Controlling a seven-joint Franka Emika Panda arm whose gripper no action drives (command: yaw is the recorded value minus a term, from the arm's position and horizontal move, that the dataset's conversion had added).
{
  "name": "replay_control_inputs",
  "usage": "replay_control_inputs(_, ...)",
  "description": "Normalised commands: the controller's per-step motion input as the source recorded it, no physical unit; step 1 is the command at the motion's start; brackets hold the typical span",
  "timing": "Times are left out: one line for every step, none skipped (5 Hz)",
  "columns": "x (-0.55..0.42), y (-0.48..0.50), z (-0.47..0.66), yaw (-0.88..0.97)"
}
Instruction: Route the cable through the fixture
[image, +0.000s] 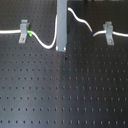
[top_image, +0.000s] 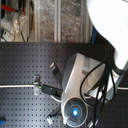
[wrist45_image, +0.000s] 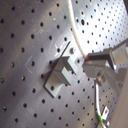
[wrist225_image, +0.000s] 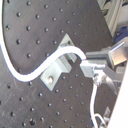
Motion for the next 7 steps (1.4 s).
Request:
replay_control_inputs(-0.097, -0.022, 0.75, -0.26)
replay_control_inputs(-0.026, 0.000, 0.00, 0.00)
replay_control_inputs(-0.225, 0.021, -0.16, 0.00)
replay_control_inputs(-0.148, -0.004, -0.03, 0.04)
replay_control_inputs(-0.272, -0.005, -0.04, 0.05)
replay_control_inputs(-0.161, -0.013, 0.02, 0.00)
replay_control_inputs(-0.180, 0.003, 0.09, 0.00)
